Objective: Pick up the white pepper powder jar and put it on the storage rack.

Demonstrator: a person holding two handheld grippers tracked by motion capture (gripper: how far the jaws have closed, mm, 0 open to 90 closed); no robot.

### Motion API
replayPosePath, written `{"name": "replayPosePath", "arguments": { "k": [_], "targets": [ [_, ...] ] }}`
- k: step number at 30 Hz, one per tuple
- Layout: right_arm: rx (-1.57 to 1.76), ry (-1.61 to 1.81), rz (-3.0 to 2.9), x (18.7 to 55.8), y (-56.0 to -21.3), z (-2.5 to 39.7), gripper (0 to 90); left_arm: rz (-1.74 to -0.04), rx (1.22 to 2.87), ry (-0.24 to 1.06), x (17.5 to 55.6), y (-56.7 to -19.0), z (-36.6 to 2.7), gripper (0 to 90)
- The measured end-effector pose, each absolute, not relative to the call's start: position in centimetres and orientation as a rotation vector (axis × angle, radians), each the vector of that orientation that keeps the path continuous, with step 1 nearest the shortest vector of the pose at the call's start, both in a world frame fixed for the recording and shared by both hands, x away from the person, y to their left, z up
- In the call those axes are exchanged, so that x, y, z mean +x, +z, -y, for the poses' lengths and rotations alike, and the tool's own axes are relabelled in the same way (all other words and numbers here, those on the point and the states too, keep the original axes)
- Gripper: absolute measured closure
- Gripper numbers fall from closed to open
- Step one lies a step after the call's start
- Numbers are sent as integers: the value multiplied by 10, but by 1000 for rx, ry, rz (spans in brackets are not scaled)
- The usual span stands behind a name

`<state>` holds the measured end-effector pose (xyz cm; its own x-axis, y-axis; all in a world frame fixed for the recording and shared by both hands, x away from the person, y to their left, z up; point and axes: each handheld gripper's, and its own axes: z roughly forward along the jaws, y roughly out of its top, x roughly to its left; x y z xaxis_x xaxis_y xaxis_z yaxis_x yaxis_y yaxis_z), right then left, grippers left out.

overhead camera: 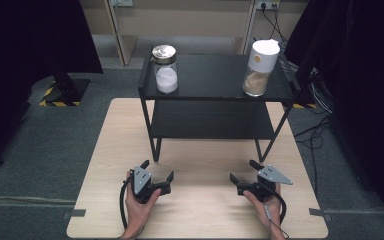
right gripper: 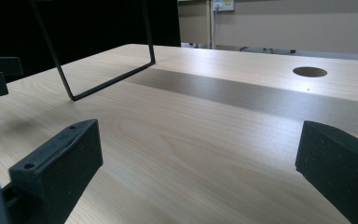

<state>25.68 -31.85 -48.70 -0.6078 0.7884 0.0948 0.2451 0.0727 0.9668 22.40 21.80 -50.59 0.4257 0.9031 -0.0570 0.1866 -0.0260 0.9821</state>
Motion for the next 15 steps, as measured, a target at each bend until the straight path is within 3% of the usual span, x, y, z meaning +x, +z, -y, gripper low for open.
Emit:
{"name": "replayPosePath", "arguments": {
  "k": [15],
  "targets": [
    [1021,1548,-1915,258,-488,317,8,-1008,1512,767,224,-506,-218,0]
  ]
}}
